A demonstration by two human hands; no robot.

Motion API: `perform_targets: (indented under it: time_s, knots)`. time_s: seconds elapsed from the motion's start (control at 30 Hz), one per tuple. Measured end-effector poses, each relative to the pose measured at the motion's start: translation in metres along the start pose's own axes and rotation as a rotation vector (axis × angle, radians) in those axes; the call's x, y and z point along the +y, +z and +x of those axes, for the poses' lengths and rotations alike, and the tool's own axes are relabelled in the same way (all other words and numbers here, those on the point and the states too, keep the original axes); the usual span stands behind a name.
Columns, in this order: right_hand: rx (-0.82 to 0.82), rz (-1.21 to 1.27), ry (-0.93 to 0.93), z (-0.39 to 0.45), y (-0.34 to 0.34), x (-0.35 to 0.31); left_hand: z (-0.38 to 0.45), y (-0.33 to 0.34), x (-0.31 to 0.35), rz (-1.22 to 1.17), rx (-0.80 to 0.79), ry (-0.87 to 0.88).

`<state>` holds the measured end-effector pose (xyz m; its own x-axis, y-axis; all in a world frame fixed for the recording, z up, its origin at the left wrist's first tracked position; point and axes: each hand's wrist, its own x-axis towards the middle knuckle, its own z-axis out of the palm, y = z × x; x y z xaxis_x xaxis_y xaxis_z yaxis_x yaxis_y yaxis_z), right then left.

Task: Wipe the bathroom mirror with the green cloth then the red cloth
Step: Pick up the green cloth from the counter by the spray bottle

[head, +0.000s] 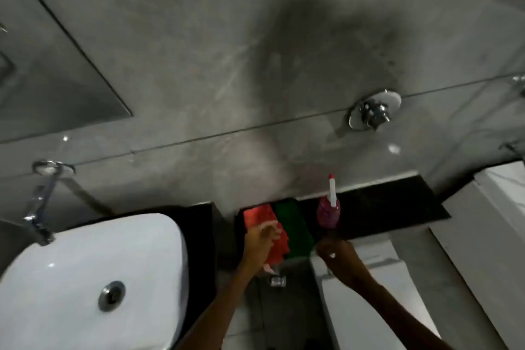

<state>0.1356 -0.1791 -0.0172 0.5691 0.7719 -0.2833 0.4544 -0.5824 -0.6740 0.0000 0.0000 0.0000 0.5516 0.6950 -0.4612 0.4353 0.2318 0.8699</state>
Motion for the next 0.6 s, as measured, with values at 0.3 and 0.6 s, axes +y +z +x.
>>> perform_targets:
  time_s: [0.3, 0.6]
  knots:
    - [0.366, 0.263, 0.15, 0.118, -0.01, 0.063, 0.119, 0.06, -0.064, 0.216, 0.146, -0.014]
    - [0.485, 0.436, -0.038, 0.164, 0.007, 0.061, 0.186, 0.075, -0.075, 0.665, 0.129, -0.095]
